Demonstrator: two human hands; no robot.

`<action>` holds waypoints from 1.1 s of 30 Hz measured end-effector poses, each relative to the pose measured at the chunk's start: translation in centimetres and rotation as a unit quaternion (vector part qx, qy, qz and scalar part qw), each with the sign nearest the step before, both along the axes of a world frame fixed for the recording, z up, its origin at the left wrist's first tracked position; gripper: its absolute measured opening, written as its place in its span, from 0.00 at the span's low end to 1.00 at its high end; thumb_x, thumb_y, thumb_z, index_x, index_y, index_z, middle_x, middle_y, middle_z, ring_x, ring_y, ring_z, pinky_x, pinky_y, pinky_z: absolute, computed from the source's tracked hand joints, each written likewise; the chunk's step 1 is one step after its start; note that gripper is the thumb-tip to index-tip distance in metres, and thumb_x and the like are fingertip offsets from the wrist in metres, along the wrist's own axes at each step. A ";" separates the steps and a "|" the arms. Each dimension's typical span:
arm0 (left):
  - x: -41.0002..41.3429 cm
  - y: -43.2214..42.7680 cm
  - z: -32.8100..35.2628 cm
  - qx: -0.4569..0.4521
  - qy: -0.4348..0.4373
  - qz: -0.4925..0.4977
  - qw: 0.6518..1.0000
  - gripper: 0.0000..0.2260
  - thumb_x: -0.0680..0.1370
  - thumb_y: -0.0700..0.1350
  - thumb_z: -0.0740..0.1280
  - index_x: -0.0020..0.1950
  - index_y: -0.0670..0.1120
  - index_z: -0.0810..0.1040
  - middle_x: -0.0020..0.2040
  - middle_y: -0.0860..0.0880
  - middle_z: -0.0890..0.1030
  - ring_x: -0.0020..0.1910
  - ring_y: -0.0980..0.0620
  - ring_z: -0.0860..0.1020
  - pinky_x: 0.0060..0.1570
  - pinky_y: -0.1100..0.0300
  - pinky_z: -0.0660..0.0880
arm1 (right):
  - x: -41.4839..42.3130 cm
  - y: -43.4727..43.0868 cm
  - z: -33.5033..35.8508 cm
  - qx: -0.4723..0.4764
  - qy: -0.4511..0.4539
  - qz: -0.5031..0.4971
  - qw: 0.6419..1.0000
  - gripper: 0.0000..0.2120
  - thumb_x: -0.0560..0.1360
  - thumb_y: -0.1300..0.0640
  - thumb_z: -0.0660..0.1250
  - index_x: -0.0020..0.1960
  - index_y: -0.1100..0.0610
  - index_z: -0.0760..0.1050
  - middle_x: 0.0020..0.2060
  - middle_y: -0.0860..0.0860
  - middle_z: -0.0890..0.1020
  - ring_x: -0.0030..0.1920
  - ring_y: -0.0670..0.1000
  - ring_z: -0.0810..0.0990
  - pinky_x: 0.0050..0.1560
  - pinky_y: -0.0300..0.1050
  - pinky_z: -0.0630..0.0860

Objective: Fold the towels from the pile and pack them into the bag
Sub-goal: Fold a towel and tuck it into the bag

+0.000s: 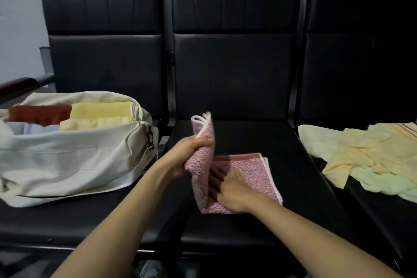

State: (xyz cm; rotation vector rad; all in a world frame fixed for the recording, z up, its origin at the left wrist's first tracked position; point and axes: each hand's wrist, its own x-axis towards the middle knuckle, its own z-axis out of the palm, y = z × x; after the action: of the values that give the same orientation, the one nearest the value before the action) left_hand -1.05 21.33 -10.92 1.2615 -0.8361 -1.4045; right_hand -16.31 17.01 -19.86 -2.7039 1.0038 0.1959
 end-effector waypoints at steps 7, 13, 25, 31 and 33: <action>-3.9 -1.3 -1.6 0.018 -0.044 -0.053 0.997 0.05 0.77 0.37 0.66 0.52 0.39 0.74 0.42 0.40 0.79 0.36 0.47 0.79 0.40 0.56 0.76 | -1.8 -2.6 3.4 0.122 -0.292 -0.259 0.913 0.11 0.79 0.64 0.58 0.56 0.59 0.77 0.49 0.57 0.82 0.49 0.56 0.80 0.44 0.40 0.72; -6.0 -1.6 -2.7 0.048 -0.017 -0.161 0.986 0.07 0.81 0.43 0.62 0.53 0.40 0.74 0.43 0.44 0.77 0.39 0.51 0.78 0.38 0.59 0.79 | -7.4 -4.9 3.3 0.301 -0.364 -0.412 0.779 0.20 0.82 0.46 0.55 0.45 0.59 0.76 0.33 0.53 0.78 0.31 0.49 0.76 0.32 0.41 0.74; -3.1 -1.4 -5.1 0.043 -0.648 -0.028 0.760 0.16 0.79 0.49 0.63 0.62 0.41 0.69 0.60 0.42 0.75 0.58 0.41 0.76 0.51 0.51 0.72 | -7.8 -4.4 3.4 0.235 -0.205 -0.326 0.893 0.30 0.71 0.61 0.72 0.67 0.55 0.61 0.45 0.51 0.77 0.47 0.50 0.80 0.41 0.42 0.75; -1.9 -1.7 -5.8 0.191 -0.537 -0.037 0.821 0.33 0.76 0.62 0.64 0.68 0.37 0.67 0.64 0.42 0.74 0.60 0.44 0.76 0.53 0.54 0.73 | -7.8 -3.7 3.6 0.224 -0.196 -0.318 0.900 0.28 0.71 0.62 0.69 0.64 0.57 0.57 0.48 0.52 0.76 0.46 0.49 0.78 0.42 0.43 0.76; -2.0 -1.8 -6.0 0.179 -0.417 -0.038 0.890 0.27 0.75 0.56 0.70 0.65 0.39 0.72 0.60 0.45 0.77 0.53 0.48 0.77 0.49 0.57 0.74 | -7.4 -3.4 3.4 0.207 -0.181 -0.311 0.910 0.29 0.73 0.61 0.68 0.66 0.57 0.55 0.47 0.52 0.75 0.43 0.48 0.77 0.37 0.40 0.73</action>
State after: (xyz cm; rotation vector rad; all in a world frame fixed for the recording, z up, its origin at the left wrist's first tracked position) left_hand -3.00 19.49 -16.96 2.2120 -1.2291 -1.0729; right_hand -23.74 13.65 -16.47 -1.8388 1.4380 -0.1880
